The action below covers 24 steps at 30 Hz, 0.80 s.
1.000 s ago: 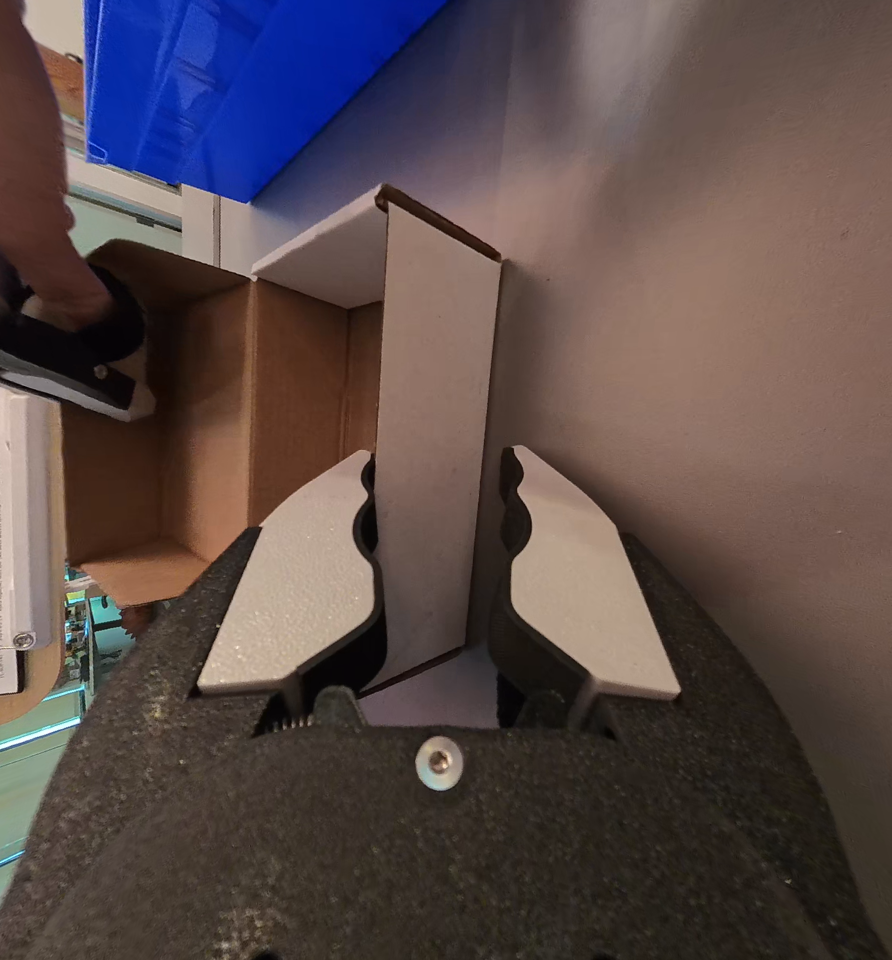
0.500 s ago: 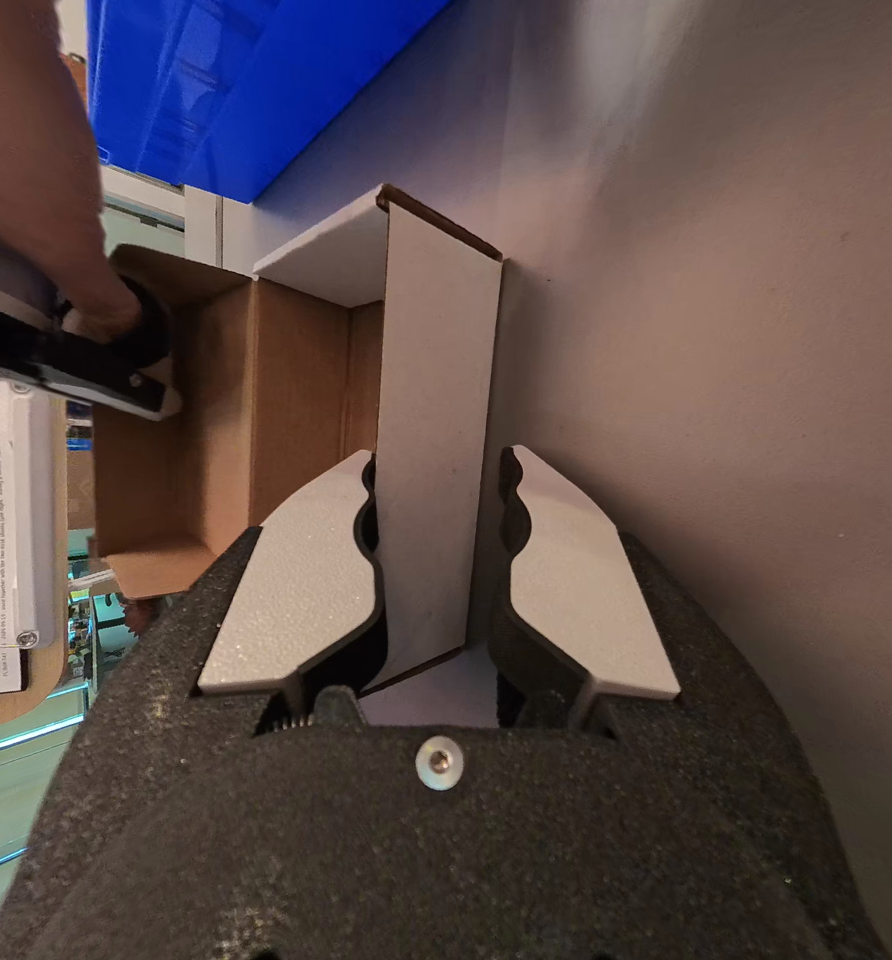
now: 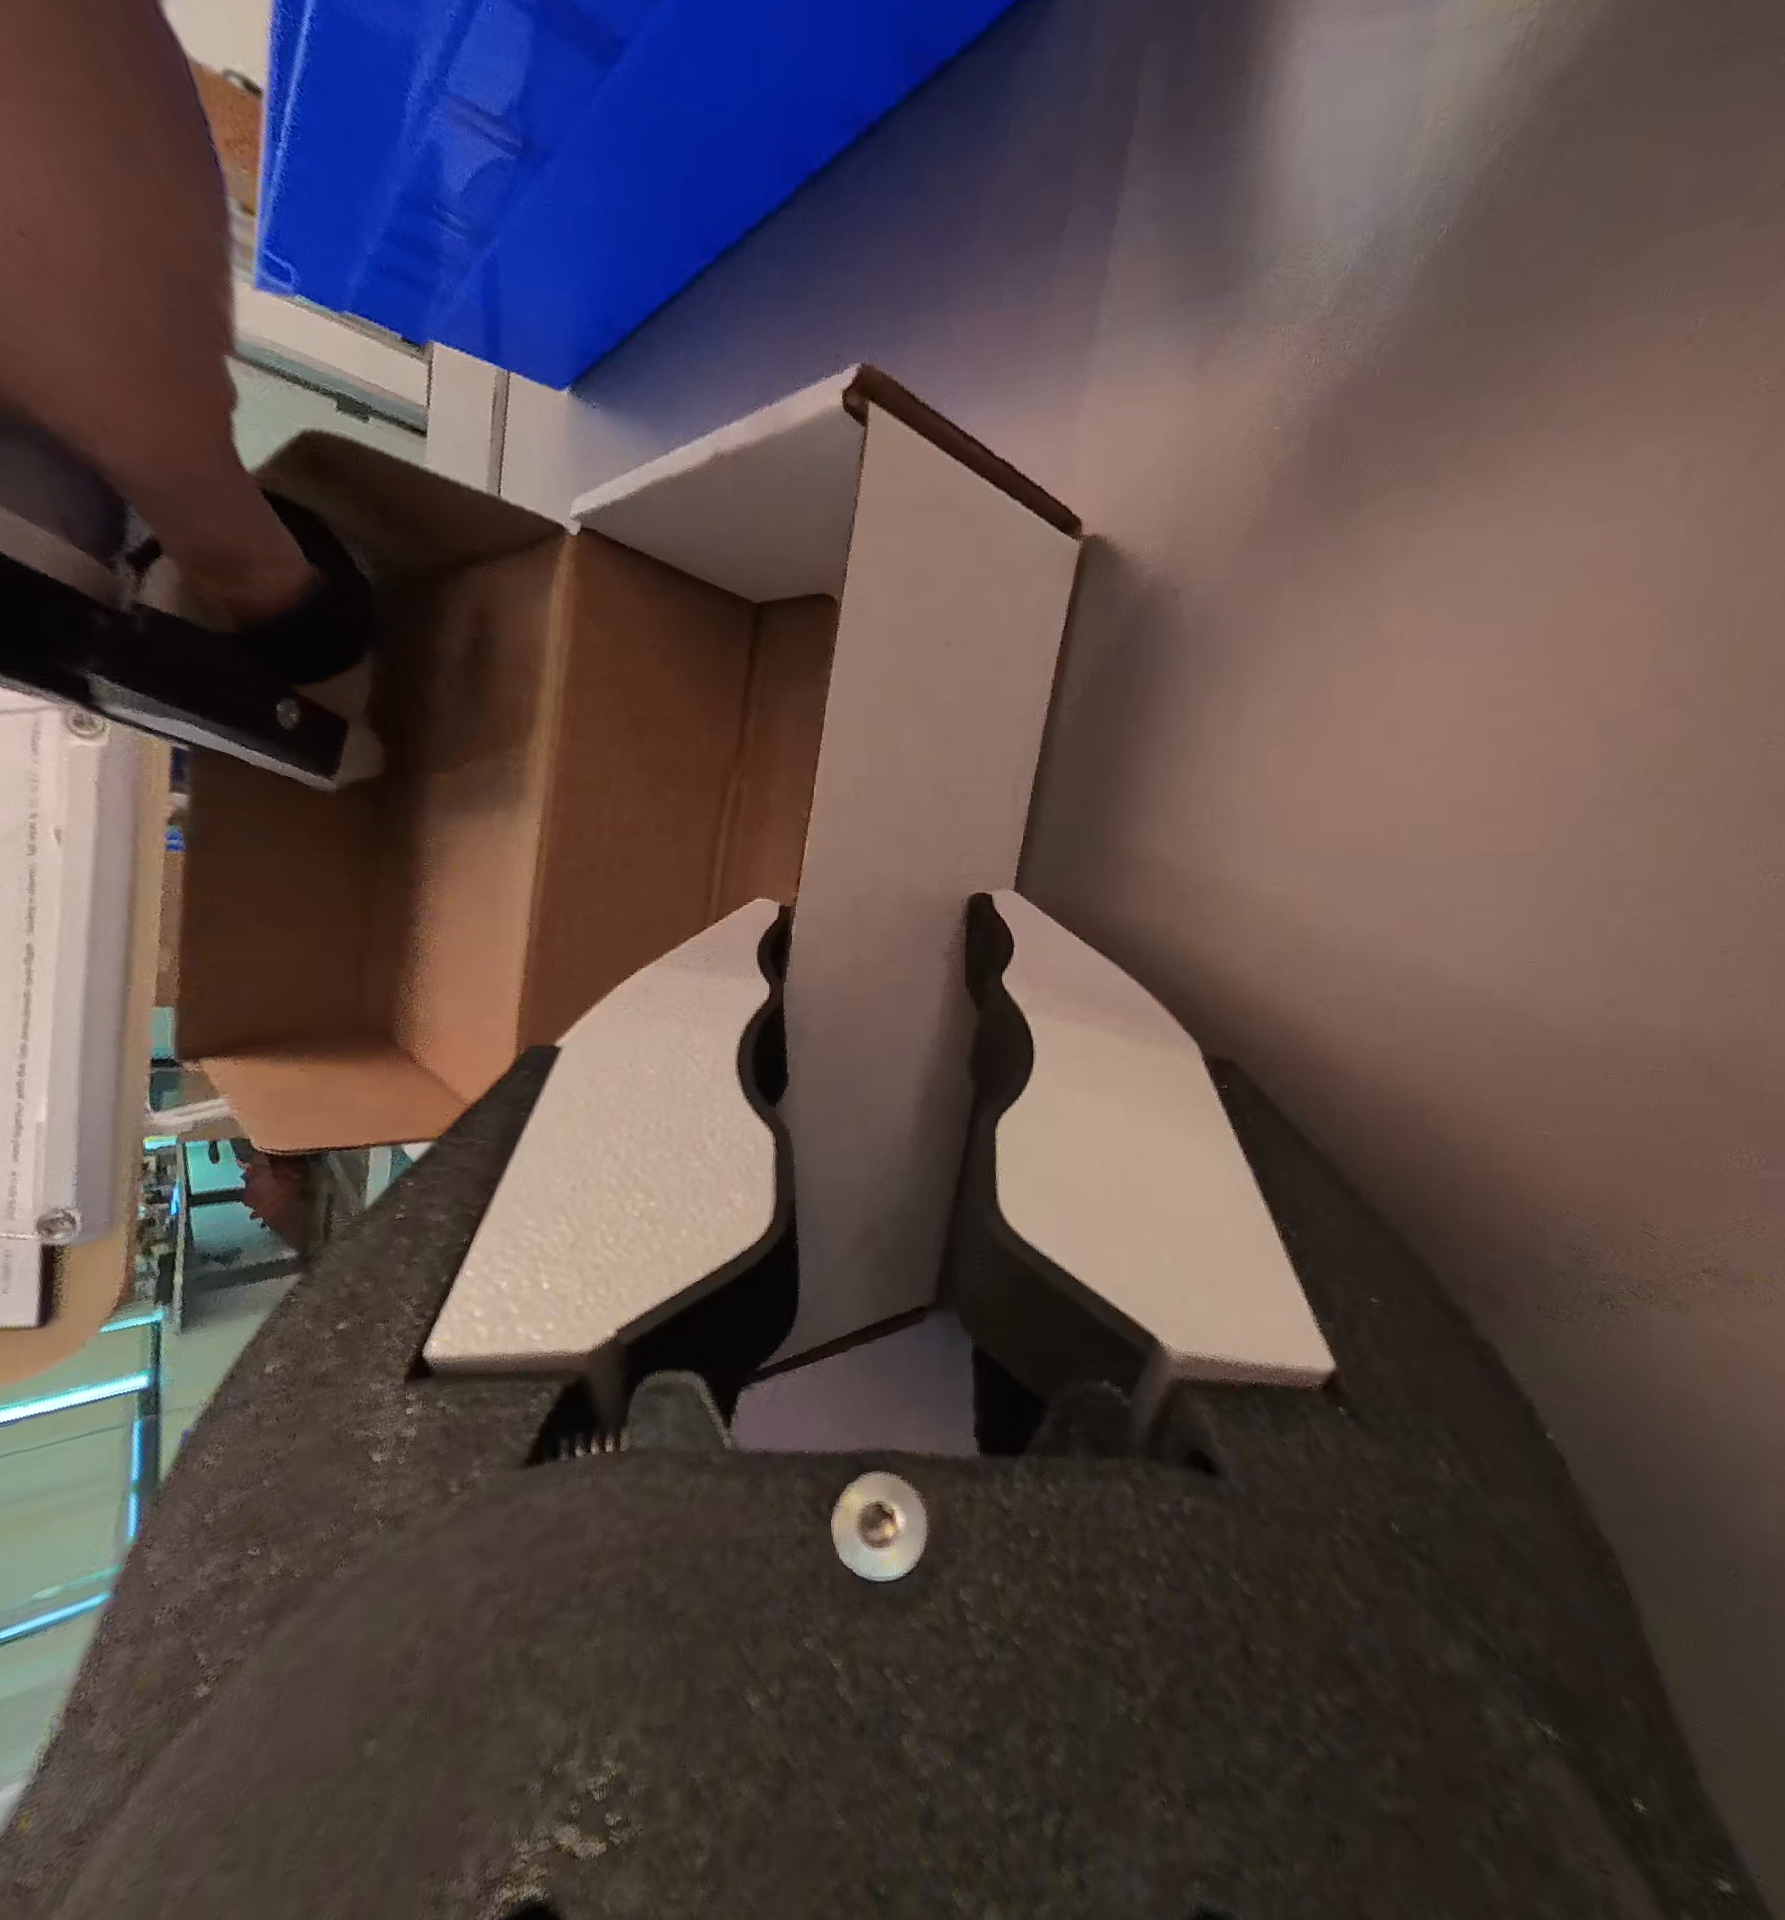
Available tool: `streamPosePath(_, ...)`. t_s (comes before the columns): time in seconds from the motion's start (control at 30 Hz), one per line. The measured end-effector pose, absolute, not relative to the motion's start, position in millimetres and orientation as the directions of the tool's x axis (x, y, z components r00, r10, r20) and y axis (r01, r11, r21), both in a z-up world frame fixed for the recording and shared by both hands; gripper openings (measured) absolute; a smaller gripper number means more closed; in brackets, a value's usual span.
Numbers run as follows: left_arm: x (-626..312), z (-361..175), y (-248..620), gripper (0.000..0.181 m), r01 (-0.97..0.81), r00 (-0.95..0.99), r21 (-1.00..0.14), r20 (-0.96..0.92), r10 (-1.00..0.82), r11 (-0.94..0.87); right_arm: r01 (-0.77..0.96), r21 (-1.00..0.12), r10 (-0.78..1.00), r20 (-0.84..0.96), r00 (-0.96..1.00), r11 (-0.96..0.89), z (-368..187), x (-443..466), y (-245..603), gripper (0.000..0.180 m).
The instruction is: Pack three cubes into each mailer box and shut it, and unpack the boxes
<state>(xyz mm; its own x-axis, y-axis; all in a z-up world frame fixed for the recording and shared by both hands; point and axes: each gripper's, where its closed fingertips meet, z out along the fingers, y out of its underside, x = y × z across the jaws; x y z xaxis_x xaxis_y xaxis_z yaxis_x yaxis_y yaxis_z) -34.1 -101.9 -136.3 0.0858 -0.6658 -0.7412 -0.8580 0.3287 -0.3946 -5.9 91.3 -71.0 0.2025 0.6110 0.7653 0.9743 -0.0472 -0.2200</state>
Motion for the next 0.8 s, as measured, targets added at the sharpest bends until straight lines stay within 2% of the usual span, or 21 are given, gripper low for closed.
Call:
streamPosePath(0.03, -33.0, -136.3, -100.8, 0.032, -0.859, 0.099, -0.401, -0.74, -0.665, 0.318, 0.975, -0.216, 0.609, 0.768, 0.198, -0.045, -67.5, -4.2, 89.5, 0.027)
streamPosePath(0.17, -28.4, -136.1, -96.1, 0.032, -0.866, 0.115, -0.393, -0.76, -0.64, 0.31, 0.97, -0.24, 0.605, 0.766, 0.215, -0.04, -52.0, -0.9, 81.5, 0.03)
streamPosePath(0.3, -28.6, -135.9, -92.2, 0.032, -0.871, 0.124, -0.388, -0.767, -0.629, 0.301, 0.946, -0.325, 0.612, 0.746, 0.262, -0.008, -28.3, -5.5, 68.6, 0.037)
streamPosePath(0.53, -40.1, -136.3, -84.9, 0.032, -0.883, 0.1, -0.355, -0.781, -0.617, 0.306, 0.885, -0.462, 0.597, 0.725, 0.344, 0.051, 24.3, 7.8, 42.8, 0.038)
streamPosePath(0.8, -60.1, -137.4, -71.6, 0.035, -0.874, 0.017, -0.297, -0.81, -0.586, 0.384, 0.849, -0.528, 0.536, 0.718, 0.443, 0.006, 60.4, 56.4, 29.7, 0.038)
